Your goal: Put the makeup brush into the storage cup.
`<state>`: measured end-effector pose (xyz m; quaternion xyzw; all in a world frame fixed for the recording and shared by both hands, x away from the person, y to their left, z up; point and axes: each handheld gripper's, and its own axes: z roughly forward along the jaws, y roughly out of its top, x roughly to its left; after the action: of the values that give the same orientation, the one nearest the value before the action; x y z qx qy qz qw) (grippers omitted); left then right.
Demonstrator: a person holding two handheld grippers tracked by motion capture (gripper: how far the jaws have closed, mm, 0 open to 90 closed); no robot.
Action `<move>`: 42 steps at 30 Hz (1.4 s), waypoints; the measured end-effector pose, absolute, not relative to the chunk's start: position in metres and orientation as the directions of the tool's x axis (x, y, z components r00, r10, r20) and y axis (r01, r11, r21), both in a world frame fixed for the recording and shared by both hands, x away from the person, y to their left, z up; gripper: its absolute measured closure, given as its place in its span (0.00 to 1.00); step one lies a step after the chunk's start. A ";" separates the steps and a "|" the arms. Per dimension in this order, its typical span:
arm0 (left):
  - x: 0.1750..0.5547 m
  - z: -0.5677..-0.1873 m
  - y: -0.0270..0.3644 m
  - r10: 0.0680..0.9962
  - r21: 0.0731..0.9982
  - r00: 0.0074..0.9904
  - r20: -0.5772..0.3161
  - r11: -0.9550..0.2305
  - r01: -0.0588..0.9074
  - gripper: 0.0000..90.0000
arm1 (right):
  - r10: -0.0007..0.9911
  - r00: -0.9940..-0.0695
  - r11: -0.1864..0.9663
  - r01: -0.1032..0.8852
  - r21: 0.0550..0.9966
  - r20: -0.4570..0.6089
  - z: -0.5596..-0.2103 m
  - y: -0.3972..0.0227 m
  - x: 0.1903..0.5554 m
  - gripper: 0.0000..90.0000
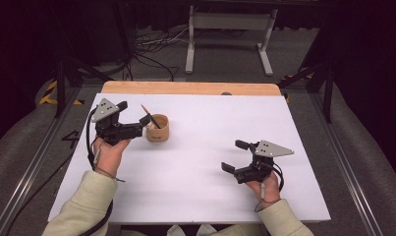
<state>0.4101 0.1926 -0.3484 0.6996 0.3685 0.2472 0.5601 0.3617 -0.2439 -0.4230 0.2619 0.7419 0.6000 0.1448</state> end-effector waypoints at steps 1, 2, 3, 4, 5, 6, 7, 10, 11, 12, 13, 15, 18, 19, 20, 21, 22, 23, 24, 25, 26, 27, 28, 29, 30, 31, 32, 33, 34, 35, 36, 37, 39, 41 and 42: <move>0.405 -0.346 0.195 0.783 0.968 0.620 -0.059 -0.107 0.227 0.03 | 0.561 -0.822 0.144 0.211 0.967 0.096 -0.422 -0.245 0.362 0.00; 0.405 -0.346 0.195 0.783 0.968 0.620 -0.059 -0.107 0.227 0.03 | 0.564 -0.821 0.145 0.206 0.968 0.090 -0.421 -0.246 0.362 0.00; 0.402 -0.345 0.196 0.777 0.969 0.627 -0.056 -0.109 0.222 0.03 | 0.563 -0.822 0.146 0.202 0.968 0.087 -0.421 -0.246 0.362 0.00; 0.399 -0.345 0.196 0.772 0.968 0.633 -0.056 -0.113 0.224 0.03 | 0.563 -0.822 0.146 0.202 0.968 0.087 -0.421 -0.246 0.362 0.00; 0.397 -0.344 0.197 0.765 0.968 0.641 -0.059 -0.114 0.225 0.03 | 0.565 -0.821 0.149 0.201 0.968 0.083 -0.420 -0.247 0.362 0.00; 0.394 -0.344 0.197 0.759 0.968 0.649 -0.058 -0.115 0.221 0.02 | 0.567 -0.820 0.151 0.197 0.969 0.079 -0.419 -0.248 0.362 0.00; 0.391 -0.344 0.198 0.753 0.968 0.655 -0.059 -0.118 0.223 0.02 | 0.566 -0.821 0.153 0.193 0.969 0.074 -0.418 -0.249 0.362 0.00; 0.385 -0.344 0.199 0.733 0.968 0.677 -0.066 -0.118 0.223 0.02 | 0.566 -0.822 0.157 0.183 0.970 0.064 -0.416 -0.253 0.361 0.00; 0.382 -0.345 0.199 0.721 0.969 0.690 -0.061 -0.124 0.215 0.02 | 0.566 -0.822 0.159 0.181 0.971 0.061 -0.415 -0.253 0.361 0.00; 0.379 -0.345 0.199 0.714 0.968 0.698 -0.052 -0.137 0.212 0.02 | 0.565 -0.823 0.161 0.180 0.970 0.059 -0.415 -0.255 0.361 0.00; 0.376 -0.346 0.198 0.708 0.968 0.704 -0.044 -0.145 0.206 0.01 | 0.563 -0.825 0.163 0.176 0.971 0.055 -0.415 -0.256 0.360 0.00; 0.370 -0.348 0.196 0.691 0.966 0.722 -0.040 -0.157 0.204 0.01 | 0.563 -0.825 0.167 0.173 0.971 0.050 -0.416 -0.257 0.358 0.00; 0.362 -0.352 0.195 0.661 0.965 0.750 -0.031 -0.176 0.195 0.00 | 0.561 -0.827 0.177 0.167 0.970 0.040 -0.415 -0.260 0.355 0.00; 0.360 -0.353 0.196 0.654 0.965 0.756 -0.034 -0.176 0.195 0.00 | 0.564 -0.825 0.181 0.159 0.971 0.030 -0.415 -0.262 0.353 0.00; 0.358 -0.355 0.196 0.650 0.966 0.759 -0.037 -0.172 0.194 0.00 | 0.565 -0.825 0.183 0.157 0.970 0.027 -0.414 -0.263 0.353 0.00; 0.356 -0.356 0.197 0.641 0.965 0.766 -0.046 -0.168 0.199 0.00 | 0.565 -0.825 0.183 0.157 0.970 0.027 -0.414 -0.263 0.353 0.00; 0.354 -0.358 0.198 0.635 0.965 0.770 -0.055 -0.163 0.203 0.00 | 0.564 -0.825 0.187 0.159 0.969 0.026 -0.415 -0.266 0.351 0.00; 0.353 -0.359 0.199 0.631 0.965 0.774 -0.055 -0.164 0.203 0.00 | 0.564 -0.825 0.187 0.159 0.969 0.026 -0.415 -0.266 0.351 0.00; 0.349 -0.363 0.199 0.627 0.962 0.777 -0.063 -0.169 0.215 0.00 | 0.561 -0.828 0.187 0.151 0.971 0.020 -0.416 -0.268 0.350 0.00; 0.349 -0.363 0.199 0.627 0.962 0.777 -0.063 -0.169 0.215 0.00 | 0.561 -0.828 0.187 0.151 0.971 0.020 -0.416 -0.268 0.350 0.00; 0.347 -0.366 0.200 0.624 0.959 0.779 -0.066 -0.177 0.223 0.00 | 0.562 -0.827 0.198 0.143 0.970 0.007 -0.416 -0.270 0.348 0.00; 0.346 -0.368 0.200 0.620 0.958 0.782 -0.070 -0.177 0.227 0.00 | 0.562 -0.827 0.201 0.140 0.969 0.003 -0.416 -0.270 0.348 0.00; 0.344 -0.370 0.201 0.618 0.956 0.783 -0.071 -0.182 0.230 0.00 | 0.560 -0.828 0.201 0.134 0.970 -0.002 -0.416 -0.271 0.347 0.00; 0.343 -0.373 0.201 0.612 0.953 0.787 -0.080 -0.184 0.240 0.00 | 0.561 -0.828 0.205 0.130 0.970 -0.008 -0.416 -0.272 0.346 0.00; 0.342 -0.376 0.202 0.609 0.953 0.788 -0.086 -0.180 0.244 0.00 | 0.561 -0.828 0.205 0.130 0.970 -0.008 -0.416 -0.272 0.346 0.00; 0.340 -0.379 0.203 0.608 0.952 0.789 -0.091 -0.179 0.248 0.00 | 0.563 -0.826 0.202 0.127 0.971 -0.009 -0.417 -0.275 0.345 0.00; 0.340 -0.380 0.203 0.606 0.950 0.790 -0.094 -0.183 0.253 0.00 | 0.563 -0.826 0.202 0.127 0.971 -0.009 -0.417 -0.275 0.345 0.00; 0.338 -0.383 0.204 0.601 0.950 0.793 -0.098 -0.181 0.255 0.00 | 0.563 -0.826 0.199 0.127 0.972 -0.008 -0.417 -0.276 0.344 0.00; 0.338 -0.384 0.205 0.600 0.948 0.794 -0.101 -0.183 0.259 0.00 | 0.564 -0.826 0.196 0.124 0.973 -0.008 -0.418 -0.277 0.343 0.00; 0.336 -0.386 0.205 0.600 0.948 0.793 -0.103 -0.183 0.262 0.00 | 0.563 -0.826 0.194 0.121 0.974 -0.010 -0.418 -0.278 0.343 0.00; 0.334 -0.389 0.206 0.600 0.947 0.793 -0.102 -0.186 0.262 0.00 | 0.565 -0.825 0.194 0.116 0.974 -0.014 -0.418 -0.278 0.342 0.00; 0.333 -0.390 0.206 0.600 0.947 0.793 -0.102 -0.184 0.261 0.00 | 0.567 -0.823 0.191 0.106 0.976 -0.022 -0.418 -0.280 0.340 0.00; 0.331 -0.394 0.208 0.599 0.945 0.794 -0.104 -0.189 0.266 0.00 | 0.565 -0.825 0.186 0.093 0.978 -0.029 -0.418 -0.281 0.339 0.00; 0.330 -0.398 0.210 0.598 0.946 0.794 -0.112 -0.181 0.270 0.00 | 0.562 -0.826 0.189 0.085 0.978 -0.037 -0.420 -0.282 0.337 0.00; 0.330 -0.401 0.211 0.600 0.945 0.791 -0.117 -0.178 0.275 0.00 | 0.562 -0.826 0.195 0.082 0.977 -0.043 -0.421 -0.283 0.335 0.00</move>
<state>0.3298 0.2112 -0.4005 0.7540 0.2900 0.1422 0.5719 0.3355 -0.2830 -0.4210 0.2156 0.7463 0.5968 0.2010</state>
